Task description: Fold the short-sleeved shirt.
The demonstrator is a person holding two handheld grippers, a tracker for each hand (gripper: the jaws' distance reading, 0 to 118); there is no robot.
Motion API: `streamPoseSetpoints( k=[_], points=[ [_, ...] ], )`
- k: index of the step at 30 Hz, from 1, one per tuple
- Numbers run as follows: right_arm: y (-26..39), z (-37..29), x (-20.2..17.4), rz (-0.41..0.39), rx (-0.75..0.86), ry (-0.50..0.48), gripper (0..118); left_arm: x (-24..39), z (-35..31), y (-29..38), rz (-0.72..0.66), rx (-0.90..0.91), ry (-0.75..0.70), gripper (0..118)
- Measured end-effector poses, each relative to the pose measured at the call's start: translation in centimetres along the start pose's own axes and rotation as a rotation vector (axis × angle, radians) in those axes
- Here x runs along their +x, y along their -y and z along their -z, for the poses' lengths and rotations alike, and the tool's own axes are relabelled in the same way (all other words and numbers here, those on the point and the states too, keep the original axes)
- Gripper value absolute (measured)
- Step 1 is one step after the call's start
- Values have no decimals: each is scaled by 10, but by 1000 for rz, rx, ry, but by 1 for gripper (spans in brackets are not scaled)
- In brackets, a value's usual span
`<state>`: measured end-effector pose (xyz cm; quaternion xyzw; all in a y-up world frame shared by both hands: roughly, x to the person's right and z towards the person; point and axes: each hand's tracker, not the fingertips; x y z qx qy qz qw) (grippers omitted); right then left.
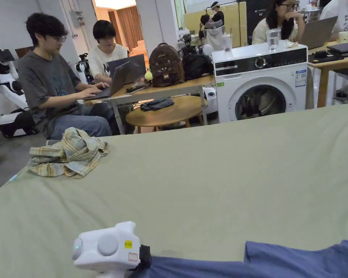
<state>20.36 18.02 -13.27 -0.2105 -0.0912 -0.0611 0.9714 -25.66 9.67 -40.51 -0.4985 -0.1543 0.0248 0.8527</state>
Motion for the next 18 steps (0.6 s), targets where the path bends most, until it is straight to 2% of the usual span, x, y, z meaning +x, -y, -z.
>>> streamPoseSetpoints(
  k=[1,2,5,6,8,9,12,15,16,18],
  points=[
    [4,-4,4,16,-16,-6,0,4,3,-1,-2,-12,15,0],
    [8,-9,9,42,-52,-15,0,8,6,0,39,-1,-48,0],
    [23,-16,16,119,-162,43,0,5,14,-4,82,-3,-68,0],
    [30,-18,20,144,-182,57,12,4,15,-4,80,-4,-67,0],
    [50,-21,29,247,-222,47,72,19,0,6,71,2,-65,0],
    [58,-22,33,286,-230,38,78,20,-1,7,67,2,-64,0],
    [77,-15,41,418,-288,23,76,27,-7,12,74,6,-67,0],
    [86,-3,41,476,-331,-17,73,29,-11,12,70,5,-63,0],
    [89,6,40,494,-344,-27,64,29,-12,13,66,6,-61,0],
    [94,19,39,501,-383,-22,21,32,-14,16,61,11,-57,0]
  ],
)
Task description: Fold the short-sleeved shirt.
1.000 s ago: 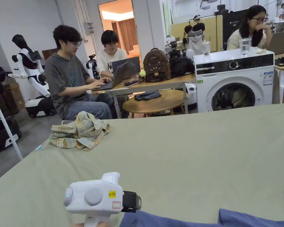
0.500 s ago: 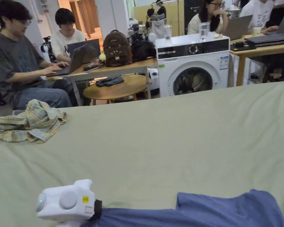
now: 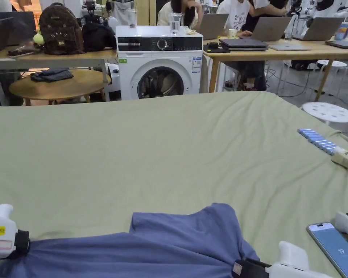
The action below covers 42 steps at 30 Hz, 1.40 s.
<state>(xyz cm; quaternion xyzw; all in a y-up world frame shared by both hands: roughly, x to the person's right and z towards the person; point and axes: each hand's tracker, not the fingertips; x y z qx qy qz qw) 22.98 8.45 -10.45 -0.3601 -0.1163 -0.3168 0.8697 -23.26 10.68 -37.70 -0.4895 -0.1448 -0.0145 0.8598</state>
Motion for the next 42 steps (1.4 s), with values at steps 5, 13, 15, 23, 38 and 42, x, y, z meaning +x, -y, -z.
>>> streamPoseSetpoints(
  k=[5,13,15,23,38,42],
  points=[
    [-3,-5,-1,6,35,-28,3,-6,-6,1,-25,39,20,0],
    [-49,-58,-52,-150,229,-164,1,-14,-158,-10,-49,555,123,0],
    [-74,-72,-79,-201,273,-200,1,-13,-201,-22,-25,633,99,0],
    [-190,-115,-174,-449,463,-241,1,-25,-325,-67,-39,862,54,0],
    [-338,-103,-318,-512,609,-178,1,-17,-359,-205,-92,973,-98,0],
    [-354,-72,-339,-540,606,-130,1,-34,-322,-235,-107,970,-121,0]
  ],
)
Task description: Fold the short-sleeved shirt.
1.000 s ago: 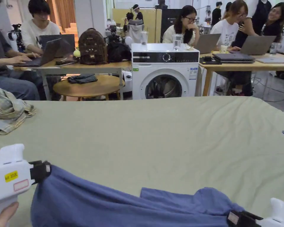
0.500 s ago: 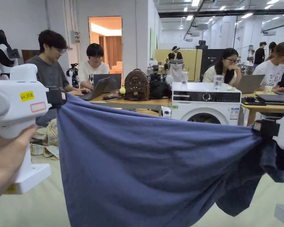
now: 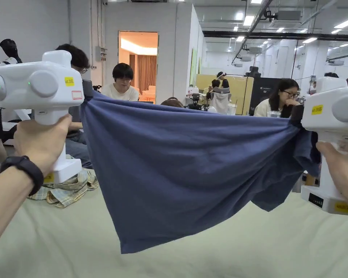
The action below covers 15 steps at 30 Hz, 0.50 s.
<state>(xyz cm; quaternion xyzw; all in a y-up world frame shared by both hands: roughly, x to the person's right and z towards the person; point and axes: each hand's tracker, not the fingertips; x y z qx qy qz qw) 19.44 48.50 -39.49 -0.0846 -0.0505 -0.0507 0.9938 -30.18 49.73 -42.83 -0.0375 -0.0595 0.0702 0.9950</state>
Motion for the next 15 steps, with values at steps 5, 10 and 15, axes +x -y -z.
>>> streamPoseSetpoints(
  k=[5,10,15],
  points=[
    [24,31,-8,-4,-18,32,1,0,28,29,13,-59,-25,0],
    [77,47,0,-33,-93,46,1,-5,39,89,55,-119,-8,0],
    [163,46,28,17,-182,54,1,-13,14,181,37,-264,10,0]
  ],
)
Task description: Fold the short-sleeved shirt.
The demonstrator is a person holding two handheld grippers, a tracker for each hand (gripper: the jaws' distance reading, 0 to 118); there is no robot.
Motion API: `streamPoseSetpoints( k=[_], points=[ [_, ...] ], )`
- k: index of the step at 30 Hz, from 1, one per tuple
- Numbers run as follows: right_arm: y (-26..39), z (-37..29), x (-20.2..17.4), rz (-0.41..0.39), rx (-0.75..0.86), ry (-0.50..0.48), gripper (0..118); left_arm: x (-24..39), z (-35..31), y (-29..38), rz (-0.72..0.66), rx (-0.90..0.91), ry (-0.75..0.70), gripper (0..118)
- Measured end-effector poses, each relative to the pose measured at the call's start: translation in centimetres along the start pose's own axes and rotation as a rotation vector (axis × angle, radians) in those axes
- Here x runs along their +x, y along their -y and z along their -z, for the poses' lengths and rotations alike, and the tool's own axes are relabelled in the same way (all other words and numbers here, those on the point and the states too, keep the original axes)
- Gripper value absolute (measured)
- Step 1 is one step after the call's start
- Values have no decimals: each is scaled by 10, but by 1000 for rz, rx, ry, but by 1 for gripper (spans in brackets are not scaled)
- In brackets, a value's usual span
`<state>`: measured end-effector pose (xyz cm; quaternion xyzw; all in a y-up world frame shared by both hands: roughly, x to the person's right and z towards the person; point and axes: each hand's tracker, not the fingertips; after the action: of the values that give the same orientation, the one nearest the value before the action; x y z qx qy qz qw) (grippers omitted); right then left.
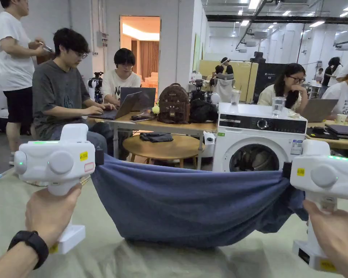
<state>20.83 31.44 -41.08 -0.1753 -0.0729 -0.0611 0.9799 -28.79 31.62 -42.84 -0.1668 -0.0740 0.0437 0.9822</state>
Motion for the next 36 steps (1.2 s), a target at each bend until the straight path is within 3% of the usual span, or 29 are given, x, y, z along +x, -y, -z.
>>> streamPoseSetpoints(
  k=[2,5,8,11,17,22,23,24,25,26,27,28,36],
  points=[
    [42,-5,15,26,-60,-27,1,-5,-10,44,-42,-43,47,0],
    [102,-41,32,-39,-115,-19,1,-8,-44,103,-71,-65,105,0],
    [160,-88,48,55,-168,10,1,0,-77,156,20,-151,108,0],
    [205,-132,57,44,-233,30,1,1,-116,193,-19,-182,133,0],
    [267,-194,64,221,-298,52,1,-5,-177,224,-61,-284,136,0],
    [295,-208,65,208,-321,89,3,-19,-184,261,-43,-395,136,0],
    [297,-208,65,204,-327,100,10,-19,-184,265,-38,-403,140,0],
    [297,-208,65,194,-338,113,32,-29,-177,277,-40,-424,137,0],
    [298,-209,66,175,-339,126,52,-33,-173,281,-44,-439,122,8],
    [298,-214,65,173,-330,123,60,-36,-172,283,-45,-439,98,25],
    [296,-217,66,173,-324,118,59,-39,-172,284,-39,-426,83,41],
    [292,-221,66,175,-307,115,59,-29,-180,281,-15,-397,70,44],
    [256,-250,49,113,-120,64,59,3,-206,224,49,-140,84,47]
  ],
)
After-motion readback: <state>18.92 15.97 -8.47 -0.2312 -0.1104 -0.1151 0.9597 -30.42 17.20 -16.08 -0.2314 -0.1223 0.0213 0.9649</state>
